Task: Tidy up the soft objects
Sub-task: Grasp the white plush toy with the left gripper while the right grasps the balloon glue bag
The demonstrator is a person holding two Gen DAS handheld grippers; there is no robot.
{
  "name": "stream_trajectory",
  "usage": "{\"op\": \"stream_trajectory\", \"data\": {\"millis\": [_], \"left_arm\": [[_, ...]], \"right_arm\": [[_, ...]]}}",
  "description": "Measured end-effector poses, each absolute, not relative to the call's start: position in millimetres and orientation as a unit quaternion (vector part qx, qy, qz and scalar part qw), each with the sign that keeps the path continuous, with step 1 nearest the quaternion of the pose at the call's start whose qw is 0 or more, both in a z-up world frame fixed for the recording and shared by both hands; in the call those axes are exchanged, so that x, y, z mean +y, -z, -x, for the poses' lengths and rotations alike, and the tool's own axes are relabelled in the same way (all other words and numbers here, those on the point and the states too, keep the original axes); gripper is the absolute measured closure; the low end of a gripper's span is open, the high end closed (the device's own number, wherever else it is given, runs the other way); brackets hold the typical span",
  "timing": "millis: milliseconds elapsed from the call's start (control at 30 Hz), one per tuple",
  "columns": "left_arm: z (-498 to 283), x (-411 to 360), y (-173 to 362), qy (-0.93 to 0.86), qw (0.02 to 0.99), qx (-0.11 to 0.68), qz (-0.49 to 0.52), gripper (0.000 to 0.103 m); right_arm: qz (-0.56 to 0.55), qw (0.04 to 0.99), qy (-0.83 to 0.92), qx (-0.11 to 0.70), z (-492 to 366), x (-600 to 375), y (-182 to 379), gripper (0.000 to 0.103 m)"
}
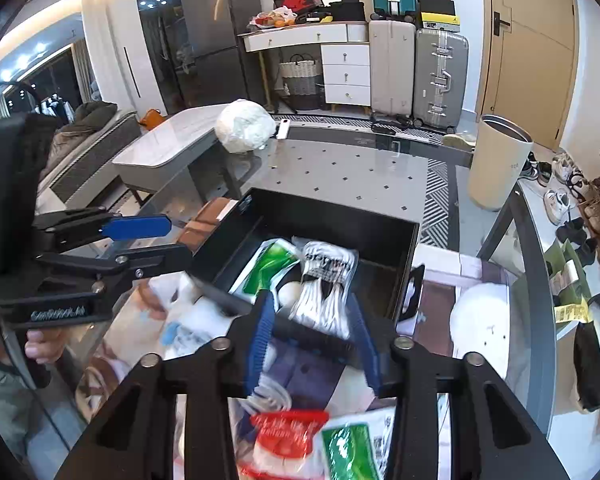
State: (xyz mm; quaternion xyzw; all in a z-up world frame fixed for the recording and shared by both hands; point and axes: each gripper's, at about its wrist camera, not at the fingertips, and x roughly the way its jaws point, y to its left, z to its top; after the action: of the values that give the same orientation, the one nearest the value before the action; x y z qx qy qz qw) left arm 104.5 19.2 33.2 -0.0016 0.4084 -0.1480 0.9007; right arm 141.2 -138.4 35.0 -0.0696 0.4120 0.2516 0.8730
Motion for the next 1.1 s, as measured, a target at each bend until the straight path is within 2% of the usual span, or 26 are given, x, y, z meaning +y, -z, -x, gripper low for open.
{"op": "stream_trajectory", "data": {"millis": [100, 500, 833, 1100], "left_arm": [[-96, 28, -28, 0.144, 0.895, 0.421, 0.02, 0.053], [-76, 34, 21, 0.13, 0.87, 0.476, 0.0, 0.052], [-81, 55, 28, 0.117, 0.867, 0.483, 0.044, 0.051], [-91, 55, 39, 0.09, 0.864, 0.494, 0.026, 0.051]], "right_arm": [[0.066, 0.869, -0.262, 0.415, -128, -143, -37, 0.055], [0.094, 0.833, -0.276, 0.471, -91, -149, 9, 0.054], [0.102, 0.817, -0.28, 0.494, -88, -153, 27, 0.054], [0.112, 0.809, -0.284, 0.502, -90, -147, 32, 0.054]]}}
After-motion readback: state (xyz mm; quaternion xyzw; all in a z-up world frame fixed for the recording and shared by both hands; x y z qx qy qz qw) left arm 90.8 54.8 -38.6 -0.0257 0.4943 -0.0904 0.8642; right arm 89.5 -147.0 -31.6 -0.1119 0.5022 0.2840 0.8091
